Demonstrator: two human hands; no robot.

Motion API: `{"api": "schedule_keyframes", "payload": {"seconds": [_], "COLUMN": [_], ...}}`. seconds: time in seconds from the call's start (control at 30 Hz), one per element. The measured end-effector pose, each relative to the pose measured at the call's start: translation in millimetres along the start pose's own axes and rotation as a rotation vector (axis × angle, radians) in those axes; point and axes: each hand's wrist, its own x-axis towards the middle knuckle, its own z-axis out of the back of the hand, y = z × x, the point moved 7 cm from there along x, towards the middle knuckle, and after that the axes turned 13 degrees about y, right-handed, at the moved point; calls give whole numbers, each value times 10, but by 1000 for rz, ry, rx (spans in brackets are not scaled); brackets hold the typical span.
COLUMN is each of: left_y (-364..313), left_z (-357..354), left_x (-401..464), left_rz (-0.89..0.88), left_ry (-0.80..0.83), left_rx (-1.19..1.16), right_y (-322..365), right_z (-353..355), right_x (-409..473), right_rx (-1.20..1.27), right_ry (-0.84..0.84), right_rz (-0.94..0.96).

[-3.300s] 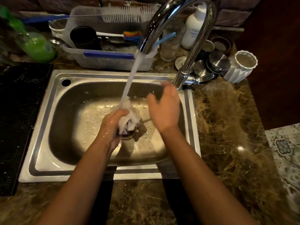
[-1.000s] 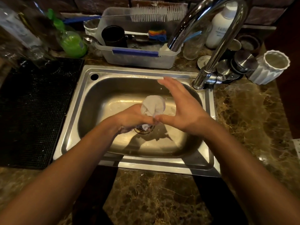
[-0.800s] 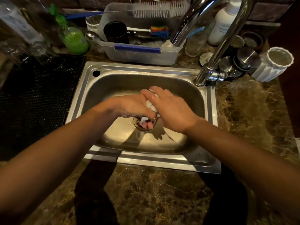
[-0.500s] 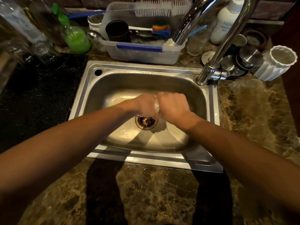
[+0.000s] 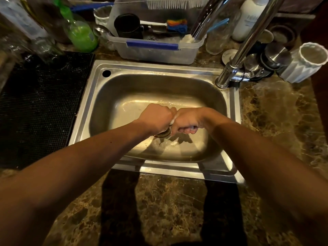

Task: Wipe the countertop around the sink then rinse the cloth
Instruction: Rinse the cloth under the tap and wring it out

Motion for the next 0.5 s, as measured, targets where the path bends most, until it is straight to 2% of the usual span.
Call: {"api": "schedule_keyframes", "payload": {"seconds": [0.03, 0.1, 0.17, 0.27, 0.33, 0.43, 0.5], "left_y": [14, 81, 151, 221, 202, 70, 17], "left_z": [0, 6, -32, -53, -35, -50, -71], "left_x": [-10, -22, -28, -51, -145, -226, -221], "left_rz": [32, 120, 180, 90, -19, -209, -221], "left_ry": [-9, 5, 105, 287, 448, 654, 690], "left_rx": [-28, -164, -382, -768, -1020, -1136, -1094], "right_y": [22, 109, 171, 234, 235, 245, 272], "right_z": [52, 176, 210, 8, -139, -225, -191], "right_x": [4, -77, -245, -594, -686, -642, -619], "right_rx": [-62, -312, -497, -643, -739, -758, -782], "right_ry": [-55, -280, -490, -708, -814, -937, -993], "right_rz": [6, 33, 101, 287, 304, 336, 316]}}
